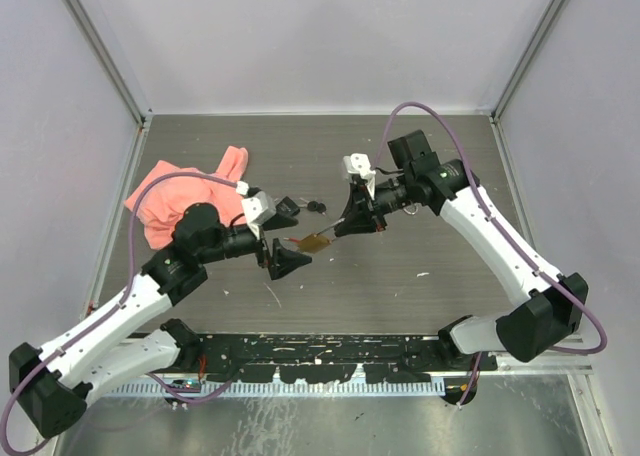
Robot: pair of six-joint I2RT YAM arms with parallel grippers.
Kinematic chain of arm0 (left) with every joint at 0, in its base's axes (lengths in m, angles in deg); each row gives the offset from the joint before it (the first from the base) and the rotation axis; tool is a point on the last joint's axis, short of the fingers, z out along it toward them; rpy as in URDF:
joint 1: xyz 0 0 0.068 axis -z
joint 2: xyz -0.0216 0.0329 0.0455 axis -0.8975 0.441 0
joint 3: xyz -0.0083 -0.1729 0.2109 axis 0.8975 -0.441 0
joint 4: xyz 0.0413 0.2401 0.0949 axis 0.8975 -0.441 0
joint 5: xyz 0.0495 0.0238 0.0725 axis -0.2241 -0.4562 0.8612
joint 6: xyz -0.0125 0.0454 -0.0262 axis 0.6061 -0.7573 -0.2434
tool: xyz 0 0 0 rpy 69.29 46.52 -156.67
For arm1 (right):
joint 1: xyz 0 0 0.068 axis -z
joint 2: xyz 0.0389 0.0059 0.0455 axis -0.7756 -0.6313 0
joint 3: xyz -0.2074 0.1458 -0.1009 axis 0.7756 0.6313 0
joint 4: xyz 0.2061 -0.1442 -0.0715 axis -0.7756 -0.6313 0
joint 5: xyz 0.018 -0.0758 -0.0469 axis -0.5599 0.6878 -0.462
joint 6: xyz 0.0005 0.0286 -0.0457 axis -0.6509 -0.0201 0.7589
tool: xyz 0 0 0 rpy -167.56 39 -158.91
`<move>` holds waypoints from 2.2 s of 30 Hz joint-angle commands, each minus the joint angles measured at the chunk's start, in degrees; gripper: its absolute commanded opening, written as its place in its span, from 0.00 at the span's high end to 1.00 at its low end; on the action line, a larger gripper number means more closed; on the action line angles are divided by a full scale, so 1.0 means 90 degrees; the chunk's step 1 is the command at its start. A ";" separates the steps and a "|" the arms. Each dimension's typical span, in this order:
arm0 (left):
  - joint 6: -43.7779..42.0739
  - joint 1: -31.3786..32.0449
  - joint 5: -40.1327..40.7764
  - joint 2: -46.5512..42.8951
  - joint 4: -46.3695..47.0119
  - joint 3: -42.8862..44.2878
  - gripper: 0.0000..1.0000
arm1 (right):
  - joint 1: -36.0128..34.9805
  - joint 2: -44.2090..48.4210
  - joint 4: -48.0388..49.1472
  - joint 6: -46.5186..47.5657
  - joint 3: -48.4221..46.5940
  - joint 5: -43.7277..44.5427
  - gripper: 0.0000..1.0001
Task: Lock with the key
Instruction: Lock the lock.
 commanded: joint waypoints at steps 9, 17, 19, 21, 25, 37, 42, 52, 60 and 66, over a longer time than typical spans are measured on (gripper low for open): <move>-0.0159 0.0449 0.0489 0.0413 0.3694 -0.1971 0.06 | -0.0698 -0.0097 -0.0948 0.1023 0.0111 0.2399 0.99; -0.1117 0.1285 0.1197 0.1925 0.5147 -0.2147 0.23 | -0.1012 -0.0277 -0.0568 0.0786 0.0433 0.2881 0.99; -0.0949 0.1285 0.1262 0.2259 0.5491 -0.2137 0.27 | -0.1097 -0.0265 -0.0464 0.0751 0.0521 0.3007 0.99; -0.0758 0.1281 0.1231 0.2730 0.5755 -0.2064 0.33 | -0.1129 -0.0256 -0.0373 0.0709 0.0591 0.3070 0.99; -0.0432 0.1280 0.0989 0.3353 0.6110 -0.1920 0.44 | -0.1130 -0.0233 -0.0298 0.0659 0.0660 0.3103 0.99; 0.0042 0.1280 0.0622 0.4243 0.7273 -0.1904 0.66 | -0.1128 -0.0079 -0.0114 0.0596 0.0889 0.3101 0.99; 0.0003 0.1271 0.0454 0.4503 0.7389 -0.1923 0.95 | -0.1130 -0.0030 -0.0066 0.0563 0.0959 0.3131 0.99; 0.0058 0.1097 0.0397 0.4612 0.7330 -0.2051 0.58 | -0.1130 0.0010 0.0016 0.0537 0.1065 0.3143 0.99; 0.0078 0.1052 0.0115 0.4919 0.7278 -0.1928 0.74 | -0.1127 -0.0038 0.0040 0.0538 0.1116 0.3104 0.99; 0.0226 0.0897 -0.0162 0.5196 0.7657 -0.1955 1.00 | -0.1106 -0.0025 0.0171 0.0542 0.1317 0.3137 0.98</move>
